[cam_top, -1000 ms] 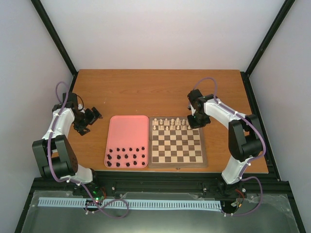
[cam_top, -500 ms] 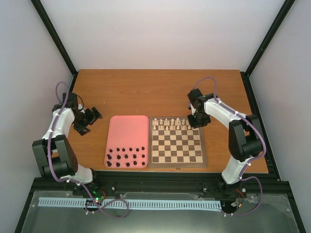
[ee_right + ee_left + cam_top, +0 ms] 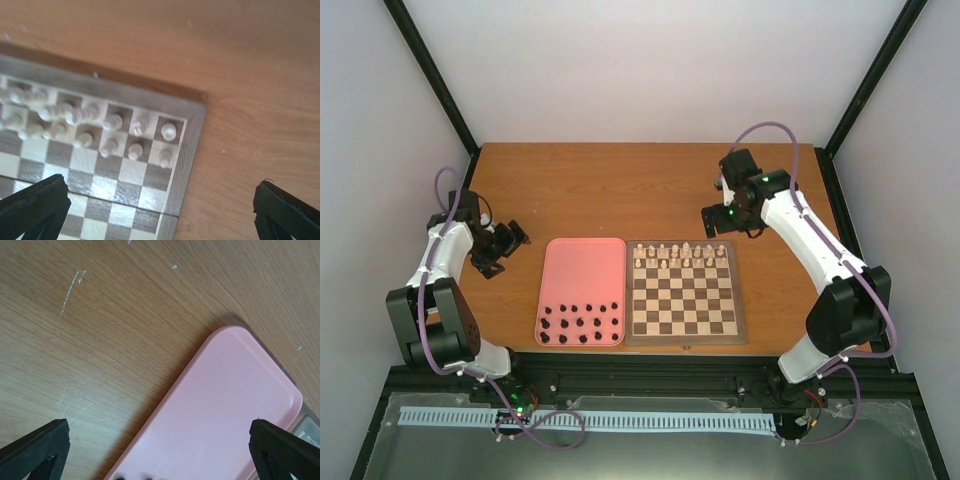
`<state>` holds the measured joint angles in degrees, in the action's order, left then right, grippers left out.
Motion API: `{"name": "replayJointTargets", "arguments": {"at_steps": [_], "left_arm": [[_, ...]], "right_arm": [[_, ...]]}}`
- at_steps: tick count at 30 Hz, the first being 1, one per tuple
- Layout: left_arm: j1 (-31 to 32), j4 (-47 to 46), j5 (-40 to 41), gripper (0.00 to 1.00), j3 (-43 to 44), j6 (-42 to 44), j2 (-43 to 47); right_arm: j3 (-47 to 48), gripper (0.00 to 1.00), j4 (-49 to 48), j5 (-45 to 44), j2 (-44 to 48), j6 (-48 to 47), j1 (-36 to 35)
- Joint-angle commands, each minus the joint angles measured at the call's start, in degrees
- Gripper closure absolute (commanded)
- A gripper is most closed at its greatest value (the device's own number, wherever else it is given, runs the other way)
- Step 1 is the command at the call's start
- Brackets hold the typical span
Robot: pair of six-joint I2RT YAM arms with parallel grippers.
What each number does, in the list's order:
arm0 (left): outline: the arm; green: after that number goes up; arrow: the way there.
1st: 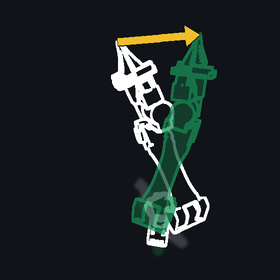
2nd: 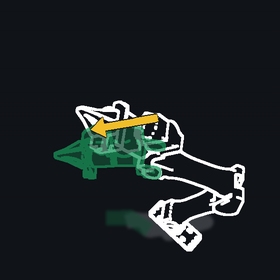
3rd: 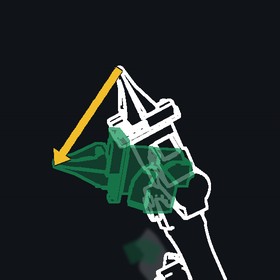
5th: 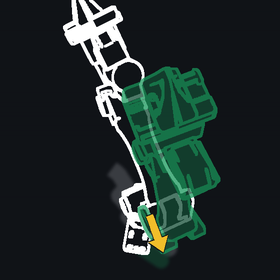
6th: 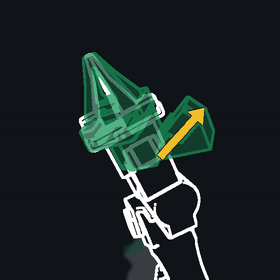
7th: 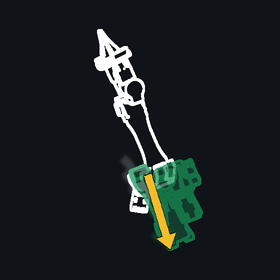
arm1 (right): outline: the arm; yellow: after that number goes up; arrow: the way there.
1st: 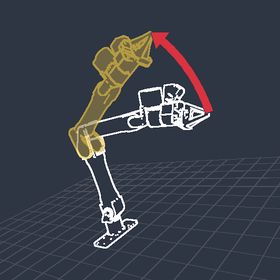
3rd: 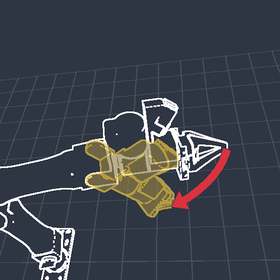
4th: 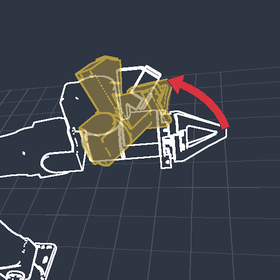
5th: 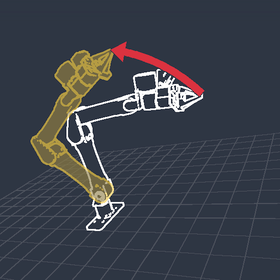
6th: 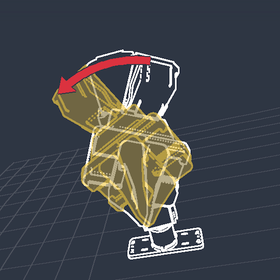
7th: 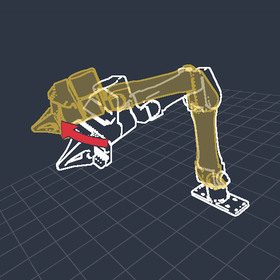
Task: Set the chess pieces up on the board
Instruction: Reset both arms
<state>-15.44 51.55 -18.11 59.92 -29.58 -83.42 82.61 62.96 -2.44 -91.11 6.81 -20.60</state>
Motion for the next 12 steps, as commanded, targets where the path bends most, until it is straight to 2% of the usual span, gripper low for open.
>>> {"name": "replayJointTargets", "arguments": {"at_steps": [1, 5, 12], "left_arm": [[-0.14, 1.55, 0.89, 0.0, 3.72, 1.39, 0.07], [-0.12, 2.73, 1.91, 0.0, 5.75, 1.51, -0.23], [-0.12, 3.9, 3.21, 0.0, 7.41, 1.55, 0.15]], "right_arm": [[6.69, 0.0, 1.84, -1.51, -0.04, 1.87, 0.75], [9.66, 0.0, 0.92, -0.3, -0.77, 3.32, 0.74], [8.1, 0.0, -1.52, -0.5, 0.49, 3.85, 0.74]]}}
